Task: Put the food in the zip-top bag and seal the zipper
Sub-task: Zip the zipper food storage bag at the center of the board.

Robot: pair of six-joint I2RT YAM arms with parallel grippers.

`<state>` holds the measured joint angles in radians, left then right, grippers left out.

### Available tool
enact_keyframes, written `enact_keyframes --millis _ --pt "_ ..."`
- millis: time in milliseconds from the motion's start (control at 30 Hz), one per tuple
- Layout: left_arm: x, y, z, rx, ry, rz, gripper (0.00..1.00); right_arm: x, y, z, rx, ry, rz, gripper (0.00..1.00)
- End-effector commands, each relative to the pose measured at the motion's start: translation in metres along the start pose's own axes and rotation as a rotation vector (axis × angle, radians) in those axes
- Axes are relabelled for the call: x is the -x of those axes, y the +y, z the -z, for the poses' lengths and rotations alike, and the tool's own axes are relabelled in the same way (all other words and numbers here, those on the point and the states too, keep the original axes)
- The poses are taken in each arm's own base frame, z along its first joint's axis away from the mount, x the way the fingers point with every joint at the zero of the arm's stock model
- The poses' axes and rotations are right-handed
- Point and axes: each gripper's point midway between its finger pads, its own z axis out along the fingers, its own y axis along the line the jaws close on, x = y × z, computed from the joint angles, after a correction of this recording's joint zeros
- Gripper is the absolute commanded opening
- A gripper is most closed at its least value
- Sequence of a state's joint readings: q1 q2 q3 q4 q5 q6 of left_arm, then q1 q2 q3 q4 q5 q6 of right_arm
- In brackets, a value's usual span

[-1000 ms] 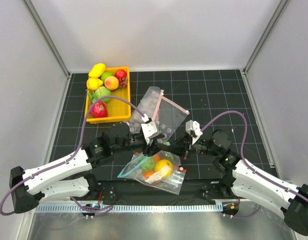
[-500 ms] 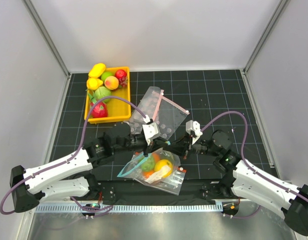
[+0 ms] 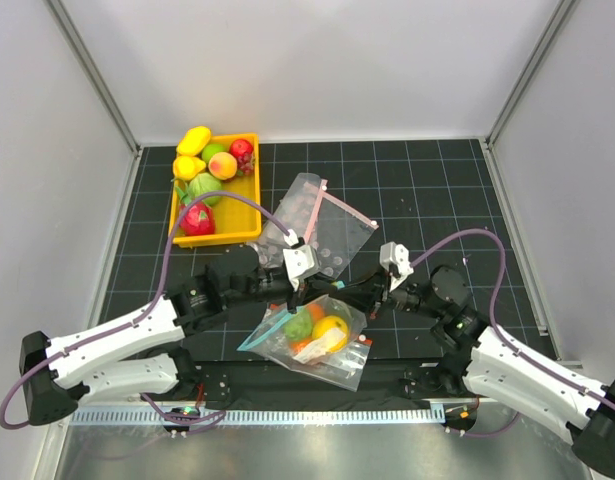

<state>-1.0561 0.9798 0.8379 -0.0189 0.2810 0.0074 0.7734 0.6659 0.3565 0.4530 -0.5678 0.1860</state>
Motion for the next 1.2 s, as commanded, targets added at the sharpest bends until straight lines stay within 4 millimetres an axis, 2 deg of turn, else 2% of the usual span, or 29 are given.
enact_keyframes --millis 0,133,400,700,867,1167 --pt "0.012 0.003 0.010 0.024 -0.022 -0.003 0.00 0.030 -0.004 0.003 -0.047 -0.111 0.055 0.01" --pt "0.003 0.006 0.015 0.050 -0.008 -0.001 0.00 0.034 -0.010 0.007 -0.096 -0.124 0.060 0.01" --pt "-0.015 0.011 0.026 0.121 0.039 0.080 0.00 0.043 -0.042 0.023 -0.314 -0.149 0.058 0.01" --pt "-0.026 0.010 0.024 0.118 0.079 0.110 0.00 0.054 -0.067 0.051 -0.523 -0.218 0.066 0.01" --pt "-0.030 0.011 0.023 0.121 0.089 0.113 0.00 0.057 -0.095 0.082 -0.747 -0.261 0.052 0.01" --pt "-0.036 0.011 0.018 0.117 0.114 0.120 0.00 0.059 -0.125 0.142 -1.092 -0.342 0.006 0.01"
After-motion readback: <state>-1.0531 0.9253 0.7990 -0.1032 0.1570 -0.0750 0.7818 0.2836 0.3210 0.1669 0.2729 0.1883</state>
